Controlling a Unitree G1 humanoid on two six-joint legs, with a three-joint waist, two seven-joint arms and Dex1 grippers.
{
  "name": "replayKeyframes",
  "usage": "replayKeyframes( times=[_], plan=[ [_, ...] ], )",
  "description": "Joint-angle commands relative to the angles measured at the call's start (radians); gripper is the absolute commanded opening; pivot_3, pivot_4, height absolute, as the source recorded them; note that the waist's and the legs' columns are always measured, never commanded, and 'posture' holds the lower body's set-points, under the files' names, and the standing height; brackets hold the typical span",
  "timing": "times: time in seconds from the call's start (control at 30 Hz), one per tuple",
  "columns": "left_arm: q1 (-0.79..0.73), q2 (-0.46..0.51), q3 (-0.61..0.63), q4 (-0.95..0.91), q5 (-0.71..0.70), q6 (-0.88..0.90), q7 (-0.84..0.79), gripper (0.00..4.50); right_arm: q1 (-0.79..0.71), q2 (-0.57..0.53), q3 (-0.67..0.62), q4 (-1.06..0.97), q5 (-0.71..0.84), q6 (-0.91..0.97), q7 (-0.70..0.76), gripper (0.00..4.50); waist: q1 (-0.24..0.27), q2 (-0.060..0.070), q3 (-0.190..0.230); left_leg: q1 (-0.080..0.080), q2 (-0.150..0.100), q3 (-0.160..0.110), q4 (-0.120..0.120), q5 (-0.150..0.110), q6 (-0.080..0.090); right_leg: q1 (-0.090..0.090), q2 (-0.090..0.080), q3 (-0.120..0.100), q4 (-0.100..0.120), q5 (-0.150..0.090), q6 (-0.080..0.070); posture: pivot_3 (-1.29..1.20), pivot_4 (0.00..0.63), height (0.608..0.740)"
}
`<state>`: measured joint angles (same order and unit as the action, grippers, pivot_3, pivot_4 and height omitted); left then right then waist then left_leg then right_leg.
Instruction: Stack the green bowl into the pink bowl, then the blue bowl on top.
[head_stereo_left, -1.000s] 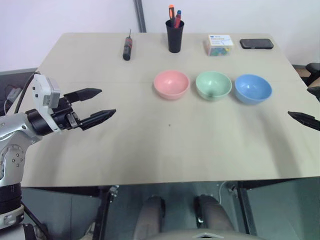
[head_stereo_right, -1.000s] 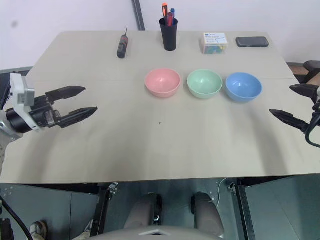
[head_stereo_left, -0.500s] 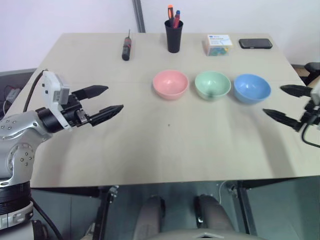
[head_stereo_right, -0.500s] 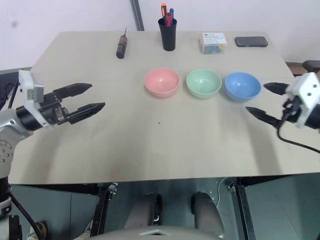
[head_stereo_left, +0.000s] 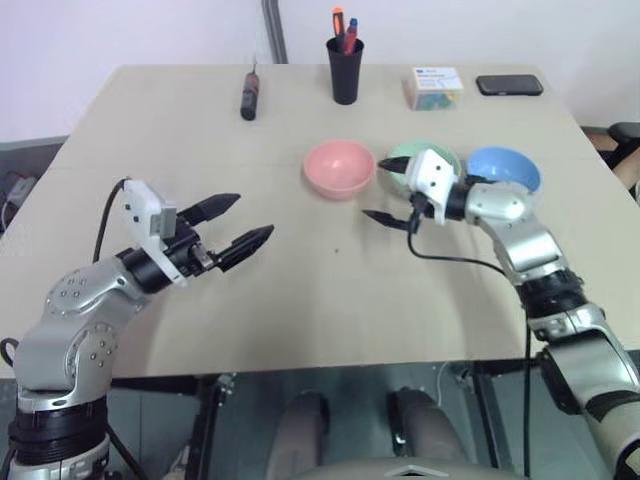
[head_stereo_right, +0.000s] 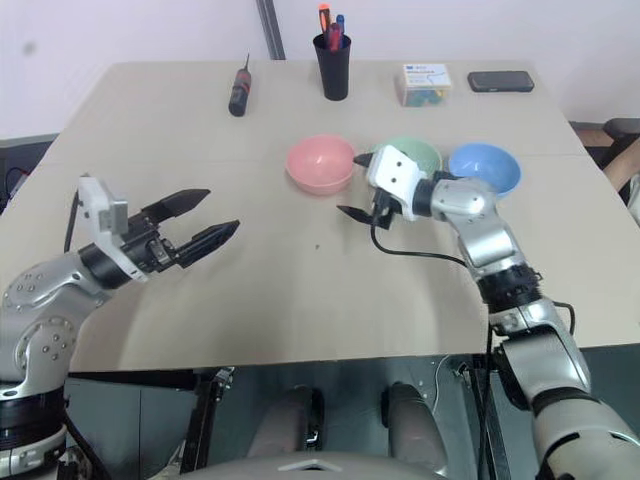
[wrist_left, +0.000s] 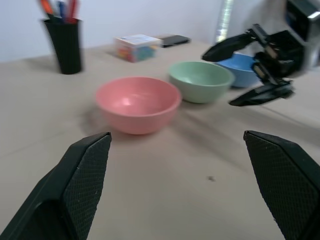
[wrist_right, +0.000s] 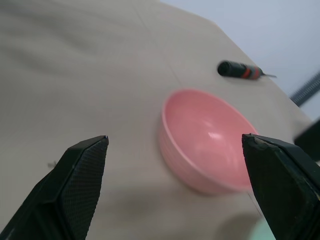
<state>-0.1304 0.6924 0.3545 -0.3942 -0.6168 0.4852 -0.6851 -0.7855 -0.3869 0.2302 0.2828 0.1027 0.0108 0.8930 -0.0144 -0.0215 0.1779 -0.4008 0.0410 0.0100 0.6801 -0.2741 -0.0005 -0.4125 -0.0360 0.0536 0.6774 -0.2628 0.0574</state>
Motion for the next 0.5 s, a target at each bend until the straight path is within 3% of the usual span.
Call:
replayKeyframes(
  times=[0.03,0.1,0.2,0.3,0.5],
  plan=[
    [-0.102,0.056,-0.093,-0.063,0.127,0.037,0.092,4.50,0.057,-0.025,-0.062,-0.102,0.062,0.003,0.025,4.47,0.006,0.000,0.000,0.000,0.000,-0.001,0.000,0.000,0.000,0.000,0.000,-0.001,0.000,0.000,0.000,0.00,0.150,0.740],
    [-0.249,0.178,-0.259,-0.017,0.304,0.046,0.053,4.50,0.120,-0.053,-0.088,-0.184,0.068,0.045,0.002,4.47,0.024,-0.001,0.000,0.000,-0.001,-0.004,0.000,0.000,0.000,0.002,0.000,-0.004,0.000,0.000,0.000,0.00,0.150,0.740],
    [-0.461,0.271,-0.449,0.108,0.424,0.030,-0.094,4.50,0.191,-0.082,-0.133,-0.298,0.079,0.130,-0.052,4.47,0.027,0.001,0.001,-0.001,-0.001,-0.005,0.002,0.000,0.000,0.002,0.001,-0.006,0.001,0.000,0.000,0.00,0.150,0.740],
    [-0.635,0.264,-0.598,0.252,0.521,-0.021,-0.221,4.50,0.280,-0.121,-0.188,-0.438,0.094,0.229,-0.104,4.47,0.010,0.003,0.000,0.002,-0.001,0.000,0.001,0.000,0.000,0.002,0.002,0.000,0.001,0.000,0.000,0.00,0.150,0.740],
    [-0.882,0.134,-0.808,0.603,0.711,-0.222,-0.367,4.50,0.540,-0.212,-0.375,-0.771,0.166,0.457,-0.188,4.47,0.009,0.002,0.000,-0.005,0.000,-0.002,0.001,0.000,0.000,-0.002,0.003,-0.002,-0.001,0.000,0.000,0.00,0.150,0.740]
  ],
)
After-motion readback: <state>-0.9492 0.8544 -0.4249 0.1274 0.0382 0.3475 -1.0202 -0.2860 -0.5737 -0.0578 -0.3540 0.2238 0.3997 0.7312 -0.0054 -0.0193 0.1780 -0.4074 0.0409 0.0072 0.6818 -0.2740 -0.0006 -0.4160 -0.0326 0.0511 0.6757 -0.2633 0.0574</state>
